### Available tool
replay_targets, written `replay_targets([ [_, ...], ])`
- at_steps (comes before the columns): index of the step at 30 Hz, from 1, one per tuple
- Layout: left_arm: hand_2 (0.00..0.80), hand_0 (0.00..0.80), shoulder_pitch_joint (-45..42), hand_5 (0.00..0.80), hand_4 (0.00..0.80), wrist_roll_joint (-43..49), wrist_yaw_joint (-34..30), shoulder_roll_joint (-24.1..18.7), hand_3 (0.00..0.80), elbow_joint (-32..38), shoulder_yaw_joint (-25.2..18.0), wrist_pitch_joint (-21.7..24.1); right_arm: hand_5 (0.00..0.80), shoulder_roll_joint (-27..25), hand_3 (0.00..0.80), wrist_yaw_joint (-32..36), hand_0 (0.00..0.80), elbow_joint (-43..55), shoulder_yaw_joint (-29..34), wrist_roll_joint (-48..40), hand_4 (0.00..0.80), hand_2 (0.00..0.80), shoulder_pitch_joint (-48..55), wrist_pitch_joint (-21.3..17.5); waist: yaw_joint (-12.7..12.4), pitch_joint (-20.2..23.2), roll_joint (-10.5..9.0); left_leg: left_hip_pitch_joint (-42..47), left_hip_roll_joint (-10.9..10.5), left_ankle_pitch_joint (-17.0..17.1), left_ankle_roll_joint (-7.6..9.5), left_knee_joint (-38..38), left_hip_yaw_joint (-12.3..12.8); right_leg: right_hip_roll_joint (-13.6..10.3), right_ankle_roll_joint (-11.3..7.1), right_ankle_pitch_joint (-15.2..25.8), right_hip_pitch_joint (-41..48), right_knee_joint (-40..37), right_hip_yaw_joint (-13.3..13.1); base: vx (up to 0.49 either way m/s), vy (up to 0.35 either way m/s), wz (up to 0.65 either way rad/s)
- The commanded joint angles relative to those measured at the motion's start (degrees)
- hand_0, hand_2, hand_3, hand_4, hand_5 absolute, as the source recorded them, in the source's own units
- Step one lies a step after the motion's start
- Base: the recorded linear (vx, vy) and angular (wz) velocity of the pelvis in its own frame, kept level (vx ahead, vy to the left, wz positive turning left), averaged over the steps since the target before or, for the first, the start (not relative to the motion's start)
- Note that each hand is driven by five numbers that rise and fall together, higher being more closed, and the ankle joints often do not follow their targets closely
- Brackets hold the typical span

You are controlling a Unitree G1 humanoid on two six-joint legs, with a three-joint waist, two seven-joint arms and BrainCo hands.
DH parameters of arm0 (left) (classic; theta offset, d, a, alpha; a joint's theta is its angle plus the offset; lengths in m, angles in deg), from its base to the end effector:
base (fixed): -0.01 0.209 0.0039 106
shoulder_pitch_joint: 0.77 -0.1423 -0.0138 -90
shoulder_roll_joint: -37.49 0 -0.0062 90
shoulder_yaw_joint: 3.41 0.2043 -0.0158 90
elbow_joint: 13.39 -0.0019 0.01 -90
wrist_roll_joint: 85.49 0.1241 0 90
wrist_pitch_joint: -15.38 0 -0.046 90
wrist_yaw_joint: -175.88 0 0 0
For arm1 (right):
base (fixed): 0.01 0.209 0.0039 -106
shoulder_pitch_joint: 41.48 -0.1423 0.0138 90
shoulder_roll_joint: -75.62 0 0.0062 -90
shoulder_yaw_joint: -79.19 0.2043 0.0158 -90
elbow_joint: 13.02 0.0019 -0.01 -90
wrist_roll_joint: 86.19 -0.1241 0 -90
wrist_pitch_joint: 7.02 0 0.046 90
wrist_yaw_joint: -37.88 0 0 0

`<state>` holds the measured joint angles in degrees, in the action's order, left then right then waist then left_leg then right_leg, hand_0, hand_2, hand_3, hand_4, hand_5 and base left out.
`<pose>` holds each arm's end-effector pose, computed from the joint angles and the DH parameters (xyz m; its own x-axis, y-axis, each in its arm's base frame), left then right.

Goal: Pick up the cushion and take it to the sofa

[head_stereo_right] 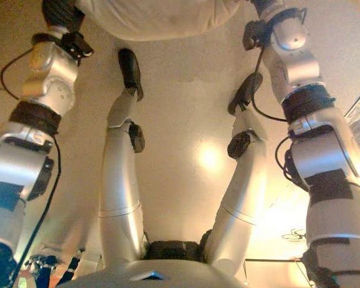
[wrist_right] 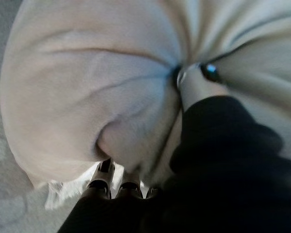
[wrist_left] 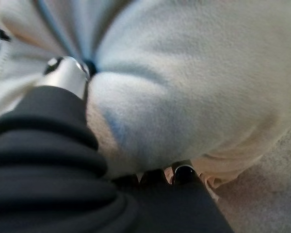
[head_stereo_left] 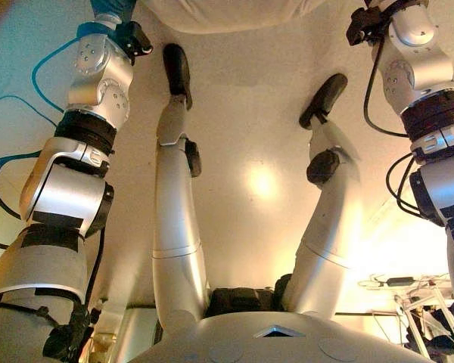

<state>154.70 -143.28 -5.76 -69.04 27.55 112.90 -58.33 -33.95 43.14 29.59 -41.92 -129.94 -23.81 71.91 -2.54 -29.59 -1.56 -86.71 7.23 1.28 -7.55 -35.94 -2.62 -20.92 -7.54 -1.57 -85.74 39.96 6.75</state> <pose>0.3653 0.2038 0.2292 0.8922 -0.0840 0.4438 0.1725 0.9714 -0.1629 0.3659 -0.1944 0.2687 0.8595 0.2753 0.4305 -0.1998 0.9565 -0.2127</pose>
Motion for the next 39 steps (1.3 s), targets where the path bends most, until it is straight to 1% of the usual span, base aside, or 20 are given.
replay_targets([
  [1,0.8,0.8,0.8,0.8,0.8,-0.5,-9.1,7.6,0.8,11.0,4.2,1.3,0.8,5.4,0.8,7.3,0.8,9.8,-4.0,-1.7,0.8,0.8,-2.1,-3.4,0.3,-0.2,3.51,-0.8,2.9,-0.3,-1.41,1.3,-3.1,-3.6,-5.45,8.4,-1.6,-6.6,-6.2,0.058,-0.064,0.05],
  [2,0.8,0.8,-0.7,0.8,0.8,-0.7,-9.5,8.1,0.8,11.7,4.1,1.1,0.8,5.7,0.8,7.2,0.8,10.1,-3.5,-1.8,0.8,0.8,-0.7,-3.8,0.1,-0.2,3.52,0.8,3.2,-2.1,-1.93,0.9,-3.4,-3.4,-6.14,6.9,-0.4,-5.8,-6.5,0.06,-0.059,0.05],
  [3,0.8,0.8,-1.9,0.8,0.8,0.1,-9.7,8.7,0.8,12.6,3.6,1.0,0.8,5.6,0.8,6.8,0.8,10.5,-2.8,-1.8,0.8,0.8,0.1,-4.1,0.1,-0.2,3.53,1.1,3.3,-2.1,-1.95,0.9,-3.4,-3.5,-6.24,7.0,-0.2,-6.0,-6.3,0.053,-0.062,0.06],
  [6,0.8,0.8,-6.1,0.8,0.8,2.7,-9.7,9.8,0.8,15.4,3.0,1.3,0.8,4.6,0.8,5.6,0.8,12.3,-0.4,-0.7,0.8,0.8,3.6,-4.7,0.1,-0.2,3.74,2.3,3.5,-1.6,-2.09,1.9,-3.5,-3.9,-6.58,8.1,0.6,-7.3,-6.0,-0.041,-0.056,0.05],
  [8,0.8,0.8,-9.3,0.8,0.8,2.8,-9.6,9.5,0.8,17.2,2.7,1.4,0.8,4.3,0.8,3.9,0.8,13.7,1.1,0.2,0.8,0.8,6.9,-5.1,0.1,-0.2,3.7,3.6,3.8,-1.4,-2.1,2.2,-3.5,-3.8,-6.65,8.7,1.6,-8.0,-5.8,-0.059,-0.088,0.03],
  [10,0.8,0.8,-13.8,0.8,0.8,2.3,-9.7,9.7,0.8,19.9,1.2,1.0,0.8,4.2,0.8,2.9,0.8,15.5,2.9,0.3,0.8,0.8,11.4,-6.1,0.1,-0.2,3.48,5.8,4.2,-1.4,-2.1,2.7,-3.4,-3.6,-6.84,9.0,3.4,-8.8,-5.4,-0.071,-0.101,-0.01],
  [15,0.8,0.8,-24.1,0.8,0.8,2.3,-9.2,10.8,0.8,24.0,-0.7,1.6,0.8,5.0,0.8,0.9,0.8,19.6,6.5,0.4,0.8,0.8,23.2,-9.1,0.3,-0.2,2.65,13.6,5.7,-0.7,-2.34,4.4,-2.4,-3.7,-6.91,9.7,11.7,-11.2,-3.7,-0.077,-0.108,-0.04],
  [18,0.8,0.8,-29.8,0.8,0.8,2.8,-8.8,11.3,0.8,26.4,-1.1,0.8,0.8,6.4,0.8,0.1,0.8,22.5,8.7,1.5,0.8,0.8,31.2,-10.6,0.0,-0.2,1.67,22.2,6.1,0.1,-2.66,7.4,-1.8,-3.1,-7.28,10.0,21.3,-14.3,-2.0,-0.067,-0.162,-0.1],
  [21,0.8,0.8,-34.9,0.8,0.8,5.1,-9.9,11.4,0.8,28.5,-1.5,-1.0,0.8,7.2,0.8,-0.7,0.8,25.2,10.4,4.2,0.8,0.8,37.8,-11.0,-0.5,-0.2,0.99,31.2,6.1,0.1,-2.34,10.6,-1.1,-3.2,-7.46,9.6,30.8,-17.5,0.3,-0.065,-0.115,-0.09],
  [25,0.8,0.8,-40.5,0.8,0.8,6.4,-11.3,8.9,0.8,31.2,-1.5,-5.9,0.8,8.0,0.8,-0.4,0.8,29.3,13.1,5.7,0.8,0.8,46.6,-10.4,-1.2,0.1,0.22,43.5,4.7,-1.1,-1.73,12.7,-0.2,-3.2,-7.46,9.7,44.0,-20.8,2.5,0.002,-0.129,-0.06],
  [26,0.8,0.8,-42.2,0.8,0.8,5.7,-11.9,8.1,0.8,31.8,-2.2,-7.3,0.8,7.7,0.8,0.5,0.8,30.5,13.9,5.5,0.8,0.8,49.4,-9.7,-1.2,1.5,0.0,46.2,4.7,-1.6,-1.57,13.1,-0.1,-3.4,-7.46,9.3,46.9,-21.2,2.9,0.088,-0.063,-0.03],
  [27,0.8,0.8,-43.6,0.8,0.8,5.1,-12.1,7.5,0.8,32.6,-3.0,-8.9,0.8,7.4,0.8,1.3,0.8,31.4,14.7,5.5,0.8,0.8,52.0,-9.3,-1.0,2.7,-0.34,47.9,4.3,-0.4,-1.03,13.9,0.2,-4.1,-7.42,10.4,48.8,-22.1,3.4,0.075,-0.023,0.01],
  [28,0.8,0.8,-44.1,0.8,0.8,5.0,-12.2,7.4,0.8,32.9,-3.3,-9.2,0.8,7.4,0.8,1.5,0.8,31.7,14.9,5.5,0.8,0.8,52.9,-9.2,-1.0,3.2,-0.36,48.8,4.4,-0.5,-0.97,14.1,0.3,-4.3,-7.42,10.3,49.6,-22.2,3.5,0.127,0.011,0.11],
  [29,0.8,0.8,-46.9,0.8,0.8,4.4,-12.7,6.7,0.8,34.3,-5.1,-10.8,0.8,7.2,0.8,3.2,0.8,33.3,16.2,5.2,0.8,0.8,57.3,-8.4,-1.1,5.6,-0.29,53.0,4.8,-1.1,-0.59,15.3,0.8,-4.8,-7.41,9.5,53.5,-22.2,4.1,0.14,0.007,0.15],
  [31,0.8,0.8,-49.6,0.8,0.8,5.9,-11.5,6.4,0.8,35.9,-6.5,-11.2,0.8,8.2,0.8,4.1,0.8,34.6,16.7,6.7,0.8,0.8,60.9,-8.8,-1.2,8.0,-0.19,57.1,5.1,-1.0,-0.3,17.1,1.2,-4.7,-7.37,9.2,57.8,-23.1,5.0,0.143,0.005,0.08],
  [33,0.8,0.8,-52.5,0.8,0.8,8.5,-10.7,6.1,0.8,38.7,-8.4,-9.4,0.8,9.0,0.8,4.6,0.8,37.7,17.9,7.6,0.8,0.8,64.7,-9.3,-1.1,10.6,-0.04,62.3,5.1,-0.6,-0.18,20.1,1.9,-4.0,-7.44,9.0,63.6,-25.5,6.4,0.117,0.006,-0.02],
  [35,0.8,0.8,-56.3,0.8,0.8,10.6,-9.8,6.5,0.8,42.8,-10.8,-7.5,0.8,11.1,0.8,5.5,0.8,41.7,19.3,8.2,0.8,0.8,68.9,-10.6,-1.0,13.2,0.07,68.1,4.4,-0.5,0.29,22.9,2.5,-3.0,-7.28,8.6,70.0,-28.0,7.4,0.176,0.026,0.0],
  [36,0.8,0.8,-57.8,0.8,0.8,11.0,-9.8,6.8,0.8,44.3,-11.7,-6.1,0.8,11.8,0.8,5.3,0.8,43.1,19.6,10.4,0.8,0.8,70.4,-11.8,-1.0,14.3,0.04,70.3,4.3,-0.6,0.45,24.0,2.8,-2.6,-7.2,8.4,72.3,-29.1,7.8,0.231,0.035,0.03],
  [38,0.8,0.8,-62.1,0.8,0.8,12.5,-8.4,7.9,0.8,48.9,-14.1,-4.3,0.8,12.2,0.8,2.5,0.8,48.4,20.7,17.6,0.8,0.8,73.6,-13.4,-1.2,17.3,-0.09,76.1,3.9,-1.0,0.82,27.1,3.7,-1.5,-7.08,8.1,78.7,-32.7,8.7,0.255,0.046,0.03],
  [39,0.8,0.8,-63.4,0.8,0.8,12.6,-8.4,8.1,0.8,50.6,-14.9,-3.5,0.8,11.9,0.8,1.5,0.8,51.0,21.2,18.8,0.8,0.8,74.4,-13.1,-1.3,18.3,-0.14,78.2,3.8,-1.2,0.93,28.3,4.1,-1.2,-7.07,7.9,80.9,-34.0,9.1,0.213,0.057,-0.02],
])
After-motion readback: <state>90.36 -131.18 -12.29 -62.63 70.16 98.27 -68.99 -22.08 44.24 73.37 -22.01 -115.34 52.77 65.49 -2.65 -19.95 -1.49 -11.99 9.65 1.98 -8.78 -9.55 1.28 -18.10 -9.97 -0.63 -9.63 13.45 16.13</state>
